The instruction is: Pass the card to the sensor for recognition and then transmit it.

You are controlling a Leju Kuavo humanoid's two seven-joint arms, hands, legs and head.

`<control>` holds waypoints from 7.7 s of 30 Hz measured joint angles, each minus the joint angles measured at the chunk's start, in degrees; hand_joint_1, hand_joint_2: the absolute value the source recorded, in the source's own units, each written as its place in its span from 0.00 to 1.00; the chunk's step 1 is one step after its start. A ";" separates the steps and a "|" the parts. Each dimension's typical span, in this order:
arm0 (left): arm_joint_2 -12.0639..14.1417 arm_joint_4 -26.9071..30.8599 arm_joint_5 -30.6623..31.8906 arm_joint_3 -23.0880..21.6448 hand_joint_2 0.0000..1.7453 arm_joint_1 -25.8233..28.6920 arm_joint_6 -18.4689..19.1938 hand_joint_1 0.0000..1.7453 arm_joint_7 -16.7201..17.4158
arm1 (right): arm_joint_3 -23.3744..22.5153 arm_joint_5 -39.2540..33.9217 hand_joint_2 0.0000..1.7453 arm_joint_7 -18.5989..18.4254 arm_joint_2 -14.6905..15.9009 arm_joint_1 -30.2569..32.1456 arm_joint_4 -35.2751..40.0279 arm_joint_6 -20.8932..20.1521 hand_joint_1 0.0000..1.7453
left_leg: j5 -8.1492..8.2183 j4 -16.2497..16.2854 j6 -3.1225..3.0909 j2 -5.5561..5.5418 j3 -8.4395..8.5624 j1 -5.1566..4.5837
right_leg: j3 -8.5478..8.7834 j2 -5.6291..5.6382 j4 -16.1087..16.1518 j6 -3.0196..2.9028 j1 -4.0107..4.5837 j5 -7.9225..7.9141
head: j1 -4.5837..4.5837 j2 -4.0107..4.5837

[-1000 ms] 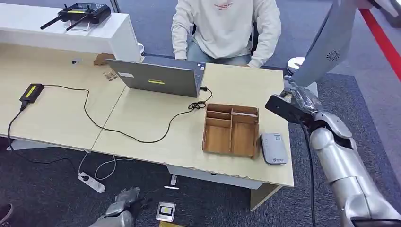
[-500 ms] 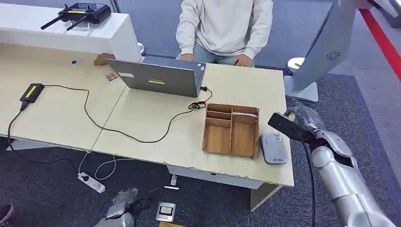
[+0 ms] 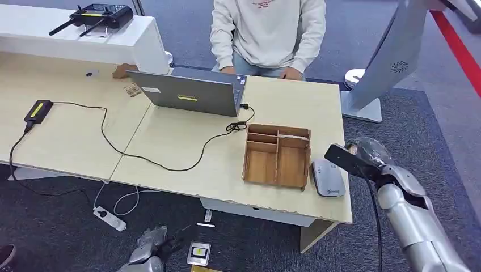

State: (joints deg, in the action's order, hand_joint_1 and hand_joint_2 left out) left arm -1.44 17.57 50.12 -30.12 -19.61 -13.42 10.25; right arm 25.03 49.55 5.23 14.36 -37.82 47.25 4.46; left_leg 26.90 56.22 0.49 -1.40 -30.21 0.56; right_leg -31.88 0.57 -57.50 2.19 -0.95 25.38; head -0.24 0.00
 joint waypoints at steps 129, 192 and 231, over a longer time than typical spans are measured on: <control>0.70 0.07 1.77 2.27 1.00 -0.48 2.12 0.00 -9.25 | 2.32 10.34 1.00 8.78 -10.85 -31.03 -5.58 3.71 1.00 | -0.33 0.02 0.19 0.02 -0.17 0.08 | -0.26 0.11 -0.24 -0.14 0.05 -0.26 | 0.04 0.00; 2.06 0.09 -10.62 -0.57 1.00 1.38 -2.03 0.00 -7.19 | 7.58 1.27 1.00 7.54 -17.38 -32.21 -17.31 -4.30 0.00 | -0.33 0.04 0.24 0.16 -0.19 0.12 | -0.35 0.21 -0.18 -0.28 0.11 -0.32 | 0.00 0.00; 4.31 0.09 -9.79 -0.59 1.00 1.48 -1.33 0.00 -5.05 | 7.63 -0.52 1.00 -9.07 -13.11 -6.63 11.96 -11.55 0.00 | -0.33 0.03 0.24 0.20 -0.16 0.14 | -0.30 0.21 -0.17 -0.29 0.15 -0.32 | 0.00 0.00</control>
State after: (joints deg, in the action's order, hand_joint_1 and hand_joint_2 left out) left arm 2.86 17.66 40.32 -30.71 -18.13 -14.75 5.20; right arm 32.65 49.03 -3.85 1.25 -44.44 59.21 -7.09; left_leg 26.57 56.25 0.73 -1.21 -30.37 0.70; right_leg -32.18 0.79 -57.67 1.90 -0.81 25.06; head -0.24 0.00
